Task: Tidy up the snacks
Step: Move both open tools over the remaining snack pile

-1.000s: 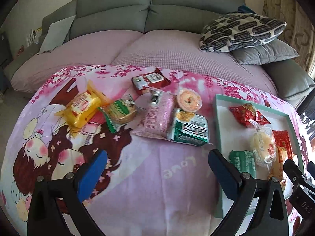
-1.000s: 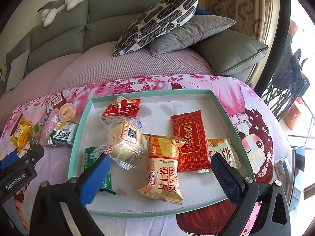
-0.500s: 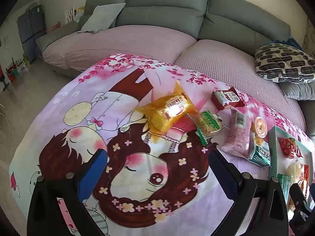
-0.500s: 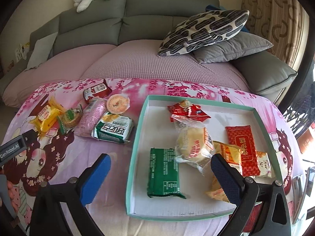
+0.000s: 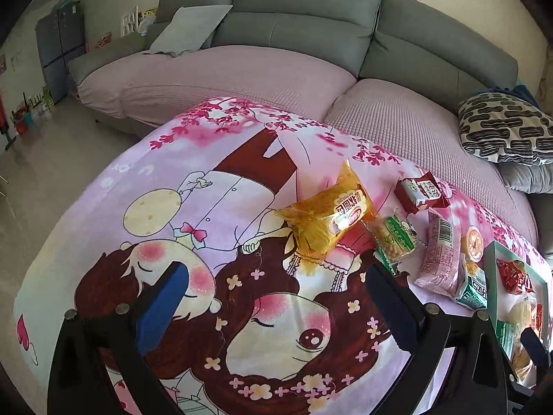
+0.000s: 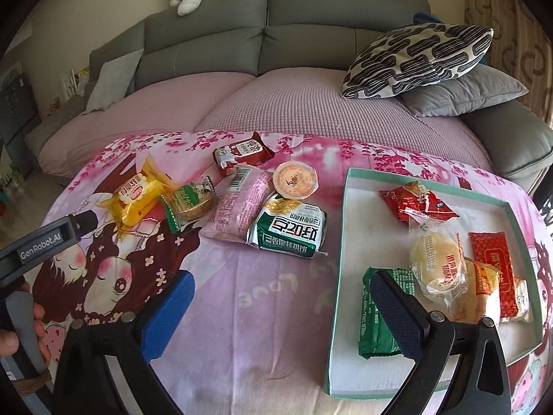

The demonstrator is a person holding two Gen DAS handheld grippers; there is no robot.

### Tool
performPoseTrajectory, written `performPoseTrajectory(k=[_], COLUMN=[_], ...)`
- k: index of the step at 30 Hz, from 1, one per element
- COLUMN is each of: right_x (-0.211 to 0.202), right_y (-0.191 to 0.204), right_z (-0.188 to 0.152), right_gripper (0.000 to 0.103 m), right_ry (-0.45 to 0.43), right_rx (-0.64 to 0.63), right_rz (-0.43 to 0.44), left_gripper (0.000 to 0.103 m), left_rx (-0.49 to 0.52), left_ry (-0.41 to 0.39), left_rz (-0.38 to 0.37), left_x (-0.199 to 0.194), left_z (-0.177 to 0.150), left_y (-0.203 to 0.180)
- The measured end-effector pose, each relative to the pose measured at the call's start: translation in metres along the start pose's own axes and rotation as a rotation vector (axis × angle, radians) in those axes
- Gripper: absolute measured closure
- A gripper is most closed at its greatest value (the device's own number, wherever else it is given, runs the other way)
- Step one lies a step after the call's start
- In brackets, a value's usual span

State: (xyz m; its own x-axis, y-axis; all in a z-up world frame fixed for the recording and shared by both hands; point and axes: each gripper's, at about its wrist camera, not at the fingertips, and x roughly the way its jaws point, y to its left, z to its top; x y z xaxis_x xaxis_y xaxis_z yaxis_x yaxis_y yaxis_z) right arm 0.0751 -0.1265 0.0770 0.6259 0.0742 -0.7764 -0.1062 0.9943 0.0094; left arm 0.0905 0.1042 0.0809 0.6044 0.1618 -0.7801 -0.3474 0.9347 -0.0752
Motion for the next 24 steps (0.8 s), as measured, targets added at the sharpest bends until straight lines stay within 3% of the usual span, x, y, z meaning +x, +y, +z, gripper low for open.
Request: performPoseTrajectory(k=[6,10,15,18,20,24], right_x=[0.015,0.02,0.022,0.02,0.02,0.022], right_y=[-0.001,-0.006,-0.003,-0.001,-0.001,-0.005], right_z=[0.002,0.002,0.004,0.008,0.014,0.032], right_gripper=[0.0,0.0,0.0,0.0,0.0,0.0], right_ry=[0.03,0.032,0.032,0.035,0.039,0.092], right_rx=[0.009,0.026,0.003,-0.024,-0.033,-0.054], right_rz=[0.045,0.055,0.043,0.042,0.05,0.067], left_gripper=[0.001,0.001,0.001,0.001,0.001,0.001], left_rx=[0.099,0.143,0.191,0.245,0.31,0.454], left_ry=[-0.016,-0.035,-0.032,0.046,0.107,0.182], left_rz=[-0.044,-0.129,-0.308,-0.414,-0.407,-0.317], left_x=[0.013,0.017,0.023,0.03,0.036,0.043], left_z=[0.014,0.023,0.032,0.037,0.041,0.049], left_y=[-0.013,-0.019,-0.03,-0.038,-0.046,-0.058])
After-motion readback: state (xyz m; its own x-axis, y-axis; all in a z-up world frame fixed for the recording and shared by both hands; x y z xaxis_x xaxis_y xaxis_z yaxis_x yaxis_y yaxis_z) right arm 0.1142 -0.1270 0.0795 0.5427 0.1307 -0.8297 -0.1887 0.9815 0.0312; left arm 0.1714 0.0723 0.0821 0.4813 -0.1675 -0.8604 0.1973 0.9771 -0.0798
